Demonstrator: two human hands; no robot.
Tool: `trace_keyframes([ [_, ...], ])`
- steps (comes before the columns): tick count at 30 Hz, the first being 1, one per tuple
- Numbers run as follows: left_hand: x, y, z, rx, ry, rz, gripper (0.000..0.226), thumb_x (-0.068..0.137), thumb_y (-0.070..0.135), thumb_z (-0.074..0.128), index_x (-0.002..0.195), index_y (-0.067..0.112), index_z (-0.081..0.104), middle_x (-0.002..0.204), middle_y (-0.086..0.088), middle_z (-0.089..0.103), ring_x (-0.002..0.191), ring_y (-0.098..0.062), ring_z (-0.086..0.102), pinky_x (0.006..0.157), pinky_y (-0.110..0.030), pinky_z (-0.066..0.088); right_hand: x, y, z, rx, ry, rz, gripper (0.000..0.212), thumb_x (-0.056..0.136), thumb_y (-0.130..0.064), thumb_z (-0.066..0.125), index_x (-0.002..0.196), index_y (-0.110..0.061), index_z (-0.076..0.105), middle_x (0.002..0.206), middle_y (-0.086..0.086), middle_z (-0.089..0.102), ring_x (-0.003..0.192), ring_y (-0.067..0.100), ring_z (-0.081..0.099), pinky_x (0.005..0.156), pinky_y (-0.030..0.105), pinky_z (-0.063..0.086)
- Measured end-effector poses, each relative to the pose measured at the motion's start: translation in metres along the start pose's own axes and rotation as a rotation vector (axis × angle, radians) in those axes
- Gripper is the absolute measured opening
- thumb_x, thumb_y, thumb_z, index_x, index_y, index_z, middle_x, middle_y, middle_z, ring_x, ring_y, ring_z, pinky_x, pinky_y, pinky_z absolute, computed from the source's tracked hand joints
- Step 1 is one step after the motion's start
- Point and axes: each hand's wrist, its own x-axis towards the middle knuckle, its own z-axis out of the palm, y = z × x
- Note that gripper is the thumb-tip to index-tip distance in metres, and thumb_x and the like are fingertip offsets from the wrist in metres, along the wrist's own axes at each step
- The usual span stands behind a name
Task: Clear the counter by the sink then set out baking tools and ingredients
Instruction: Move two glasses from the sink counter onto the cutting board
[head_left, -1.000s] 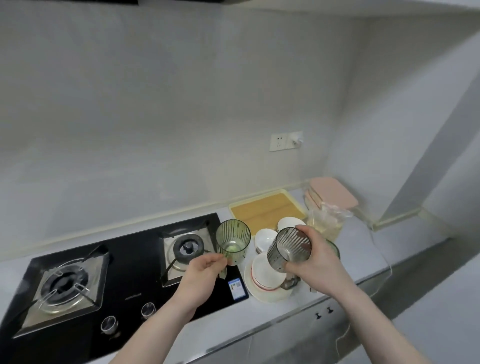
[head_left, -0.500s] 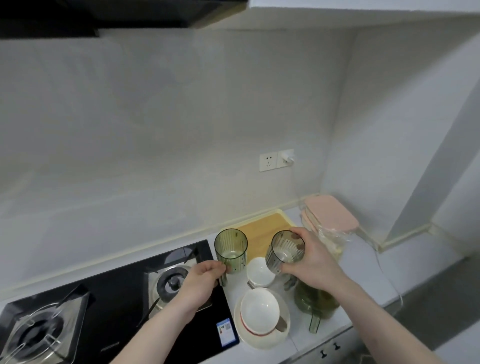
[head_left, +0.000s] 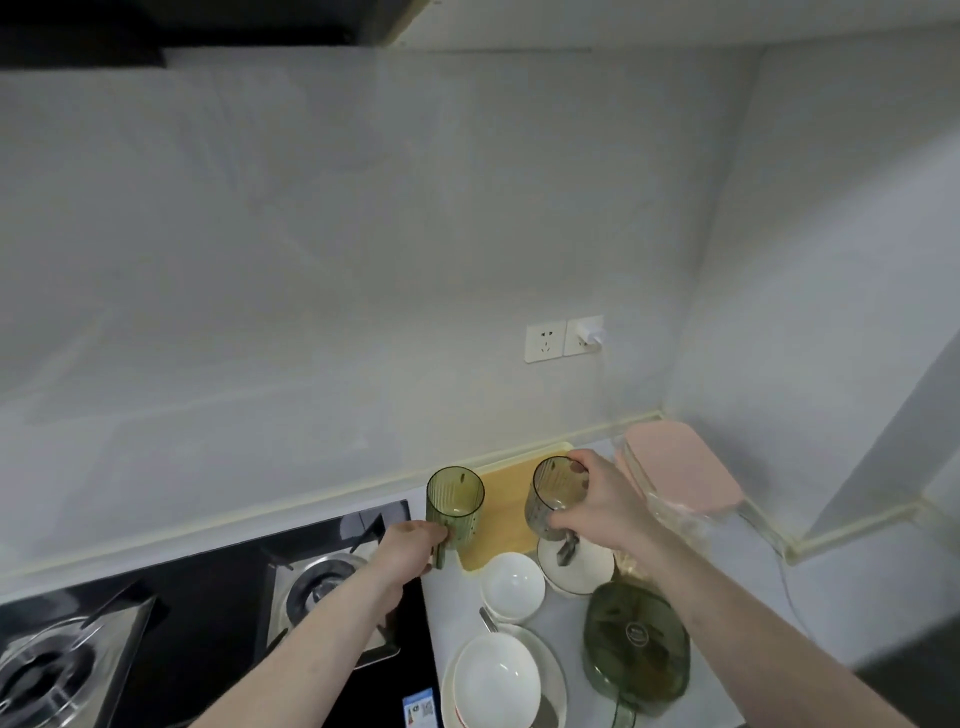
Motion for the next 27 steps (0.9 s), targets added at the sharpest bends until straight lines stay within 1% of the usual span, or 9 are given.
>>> trace_keyframes([
  [4, 0.03, 0.001, 0.024, -0.035, 0.035, -0.077, 0.015, 0.095, 0.015, 0.061, 0.102, 0.006, 0.072, 0.101, -0.009, 0.073, 0.086, -0.019, 0.064, 0.071, -0.027, 0.051, 0.038, 0.009, -0.008, -0.033, -0.032, 0.014, 0.094, 0.06, -0.026, 0.083, 0.145, -0.026, 0.043, 0.141, -0.007, 0.052, 0.121, 0.012, 0.053, 0.086, 0.022, 0.043],
  [7, 0.052, -0.006, 0.044, -0.054, 0.055, -0.136, 0.011, 0.095, 0.011, 0.061, 0.099, 0.006, 0.069, 0.099, -0.009, 0.072, 0.09, -0.021, 0.067, 0.067, -0.025, 0.051, 0.058, 0.017, -0.011, -0.06, -0.073, 0.037, 0.096, 0.058, -0.025, 0.082, 0.145, -0.029, 0.042, 0.142, -0.01, 0.052, 0.108, 0.009, 0.053, 0.073, 0.017, 0.042],
  [9, 0.067, -0.012, 0.056, -0.042, 0.05, -0.159, 0.01, 0.094, 0.01, 0.061, 0.096, 0.004, 0.068, 0.095, -0.011, 0.07, 0.087, -0.024, 0.066, 0.067, -0.026, 0.051, 0.069, 0.021, -0.012, -0.087, -0.106, 0.047, 0.099, 0.057, -0.025, 0.083, 0.147, -0.029, 0.041, 0.142, -0.009, 0.053, 0.109, 0.011, 0.055, 0.075, 0.02, 0.044],
  [12, 0.089, -0.021, 0.071, 0.001, 0.07, -0.169, 0.01, 0.091, 0.01, 0.061, 0.087, 0.003, 0.067, 0.078, -0.013, 0.064, 0.071, -0.024, 0.059, 0.07, -0.033, 0.051, 0.083, 0.027, -0.013, -0.15, -0.145, 0.052, 0.102, 0.054, -0.028, 0.083, 0.146, -0.028, 0.041, 0.139, -0.007, 0.055, 0.111, 0.014, 0.06, 0.081, 0.026, 0.051],
  [14, 0.101, -0.024, 0.081, 0.019, 0.076, -0.178, 0.012, 0.091, 0.01, 0.06, 0.09, 0.001, 0.069, 0.075, -0.012, 0.063, 0.066, -0.024, 0.058, 0.066, -0.031, 0.051, 0.092, 0.032, -0.013, -0.176, -0.165, 0.055, 0.103, 0.053, -0.029, 0.083, 0.147, -0.029, 0.04, 0.138, -0.007, 0.054, 0.108, 0.014, 0.06, 0.08, 0.027, 0.053],
  [17, 0.115, -0.029, 0.089, 0.012, 0.102, -0.196, 0.022, 0.091, 0.012, 0.062, 0.106, -0.002, 0.068, 0.086, -0.013, 0.065, 0.076, -0.026, 0.06, 0.067, -0.031, 0.052, 0.103, 0.036, -0.011, -0.211, -0.175, 0.04, 0.104, 0.053, -0.03, 0.083, 0.147, -0.03, 0.039, 0.137, -0.009, 0.055, 0.106, 0.011, 0.057, 0.081, 0.027, 0.052],
  [19, 0.122, -0.032, 0.092, 0.013, 0.118, -0.214, 0.027, 0.091, 0.014, 0.061, 0.113, -0.002, 0.067, 0.092, -0.014, 0.066, 0.08, -0.026, 0.061, 0.065, -0.03, 0.05, 0.108, 0.038, -0.008, -0.227, -0.179, 0.024, 0.102, 0.054, -0.033, 0.083, 0.147, -0.029, 0.041, 0.135, -0.009, 0.056, 0.108, 0.011, 0.057, 0.085, 0.028, 0.052],
  [22, 0.13, -0.037, 0.096, 0.041, 0.142, -0.24, 0.027, 0.091, 0.014, 0.061, 0.114, 0.001, 0.066, 0.103, -0.015, 0.069, 0.09, -0.028, 0.065, 0.067, -0.03, 0.051, 0.113, 0.041, -0.005, -0.247, -0.183, 0.0, 0.102, 0.054, -0.034, 0.083, 0.146, -0.029, 0.041, 0.139, -0.01, 0.052, 0.113, 0.011, 0.057, 0.09, 0.028, 0.052],
  [27, 0.138, -0.04, 0.102, 0.05, 0.174, -0.253, 0.017, 0.091, 0.014, 0.064, 0.106, 0.006, 0.064, 0.102, -0.013, 0.069, 0.097, -0.03, 0.066, 0.076, -0.034, 0.054, 0.122, 0.046, -0.001, -0.245, -0.222, -0.008, 0.103, 0.052, -0.039, 0.08, 0.147, -0.032, 0.039, 0.141, -0.014, 0.048, 0.113, 0.009, 0.055, 0.094, 0.031, 0.052],
])
